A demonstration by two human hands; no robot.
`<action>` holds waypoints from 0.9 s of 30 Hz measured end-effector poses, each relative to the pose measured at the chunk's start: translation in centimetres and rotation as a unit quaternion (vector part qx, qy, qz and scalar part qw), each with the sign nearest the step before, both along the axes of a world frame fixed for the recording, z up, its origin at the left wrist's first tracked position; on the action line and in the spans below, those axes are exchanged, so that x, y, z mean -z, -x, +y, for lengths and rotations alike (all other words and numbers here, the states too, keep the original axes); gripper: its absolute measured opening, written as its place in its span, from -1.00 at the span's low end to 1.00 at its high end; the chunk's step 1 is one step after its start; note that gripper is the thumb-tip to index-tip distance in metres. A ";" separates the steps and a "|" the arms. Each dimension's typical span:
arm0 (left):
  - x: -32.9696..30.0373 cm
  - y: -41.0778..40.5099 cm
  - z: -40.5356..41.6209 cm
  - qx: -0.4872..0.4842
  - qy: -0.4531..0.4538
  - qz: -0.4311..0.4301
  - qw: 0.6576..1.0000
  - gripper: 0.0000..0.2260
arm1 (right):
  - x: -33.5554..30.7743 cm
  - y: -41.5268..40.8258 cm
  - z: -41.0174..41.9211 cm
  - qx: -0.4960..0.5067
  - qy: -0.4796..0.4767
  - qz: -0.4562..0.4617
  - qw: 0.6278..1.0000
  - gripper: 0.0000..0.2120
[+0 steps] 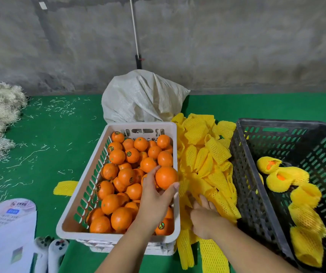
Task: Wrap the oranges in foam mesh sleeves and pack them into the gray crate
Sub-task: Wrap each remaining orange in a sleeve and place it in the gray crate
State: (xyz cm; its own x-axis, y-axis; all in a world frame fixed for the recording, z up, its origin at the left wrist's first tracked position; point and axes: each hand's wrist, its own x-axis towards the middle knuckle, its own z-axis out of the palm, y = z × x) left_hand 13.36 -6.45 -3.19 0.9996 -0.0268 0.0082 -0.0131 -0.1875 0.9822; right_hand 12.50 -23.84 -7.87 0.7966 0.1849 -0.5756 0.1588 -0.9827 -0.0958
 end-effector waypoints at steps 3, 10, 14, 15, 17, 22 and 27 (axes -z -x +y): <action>0.8 0.4 -0.8 0.006 0.019 0.012 1.000 -0.32 | 0.7 0.0 -0.2 0.039 -0.048 -0.036 0.997 -0.32; 1.4 0.6 -1.1 -0.009 0.041 0.013 0.999 -0.32 | 2.2 -0.5 -1.3 0.007 -0.018 -0.050 0.999 -0.58; 1.0 0.8 -1.3 -0.017 -0.004 -0.008 1.000 -0.28 | 1.6 -0.7 -1.0 0.076 -0.099 -0.142 0.982 -0.48; 0.9 0.8 -1.4 -0.015 -0.003 -0.011 1.000 -0.29 | 1.1 -0.8 -1.0 0.102 -0.144 -0.199 0.964 -0.53; 0.4 0.9 -1.7 -0.008 0.014 -0.016 1.000 -0.35 | -0.2 -0.7 -1.2 0.182 -0.270 -0.294 0.899 -0.68; -1.8 1.4 -2.0 0.076 0.139 0.047 0.986 -0.39 | -4.9 -0.6 -1.0 0.365 -0.497 -0.340 0.709 -0.56; -3.4 1.8 -2.2 0.202 0.271 0.150 0.929 -0.03 | -8.9 -0.7 -0.6 0.370 -0.587 -0.340 0.635 -0.53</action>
